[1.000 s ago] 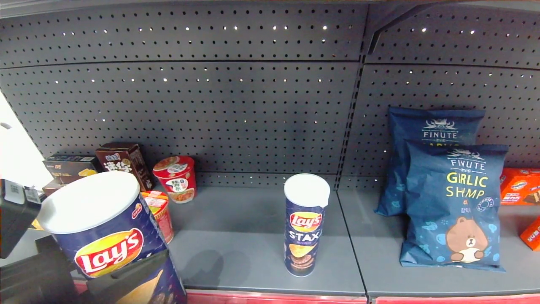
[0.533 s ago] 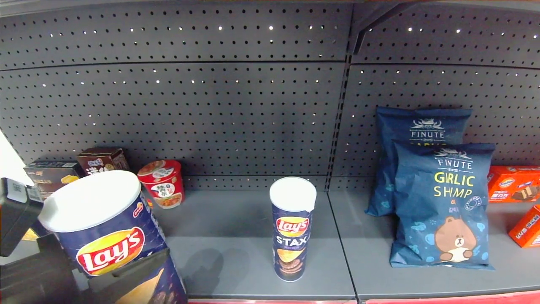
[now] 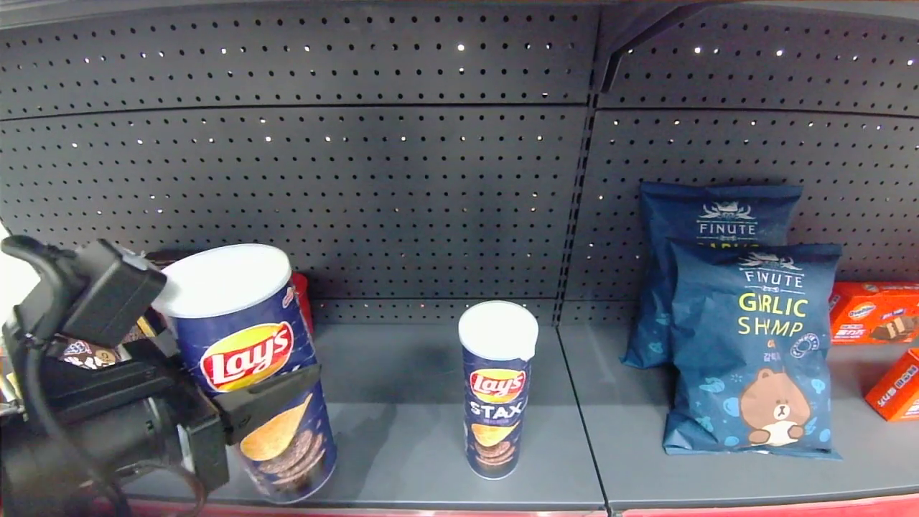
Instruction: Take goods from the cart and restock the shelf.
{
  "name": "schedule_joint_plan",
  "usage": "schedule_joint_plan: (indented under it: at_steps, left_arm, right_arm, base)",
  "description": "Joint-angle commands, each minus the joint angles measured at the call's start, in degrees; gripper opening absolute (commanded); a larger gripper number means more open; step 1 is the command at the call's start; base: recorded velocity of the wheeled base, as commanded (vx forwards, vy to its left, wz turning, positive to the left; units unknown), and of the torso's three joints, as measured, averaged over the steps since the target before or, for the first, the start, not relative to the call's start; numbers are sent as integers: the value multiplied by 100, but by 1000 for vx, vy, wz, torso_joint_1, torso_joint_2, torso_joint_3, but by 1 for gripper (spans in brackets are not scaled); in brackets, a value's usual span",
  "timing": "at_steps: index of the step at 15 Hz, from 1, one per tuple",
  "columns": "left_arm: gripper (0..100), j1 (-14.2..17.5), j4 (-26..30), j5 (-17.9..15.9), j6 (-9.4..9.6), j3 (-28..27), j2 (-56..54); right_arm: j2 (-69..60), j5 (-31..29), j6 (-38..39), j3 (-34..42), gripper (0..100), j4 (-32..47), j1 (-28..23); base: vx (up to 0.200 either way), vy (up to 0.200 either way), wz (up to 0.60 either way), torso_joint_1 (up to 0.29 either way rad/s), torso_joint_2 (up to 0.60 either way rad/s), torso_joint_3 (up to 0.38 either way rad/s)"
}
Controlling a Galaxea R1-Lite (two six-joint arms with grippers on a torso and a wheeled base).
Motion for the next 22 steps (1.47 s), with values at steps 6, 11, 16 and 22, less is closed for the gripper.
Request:
schedule_joint_plan:
  at_steps: [6, 11, 16, 22]
  left_arm:
    - [0, 513, -2370, -1265, 163, -851, 2727]
    - [0, 645, -2440, -2171, 338, -2003, 3948]
    - [0, 627, -2440, -2645, 347, -2864, 4854]
    - [0, 627, -2388, -2821, 514, -3567, 5548]
  right_arm:
    - [11, 1, 15, -1, 100, -3, 2]
    - [11, 1, 15, -1, 100, -3, 2]
    - [11, 1, 7, -1, 100, -3, 2]
    - [11, 1, -20, -1, 100, -3, 2]
  base:
    - [0, 0, 0, 0, 0, 0]
    - [0, 0, 0, 0, 0, 0]
    - [0, 0, 0, 0, 0, 0]
    - [0, 0, 0, 0, 0, 0]
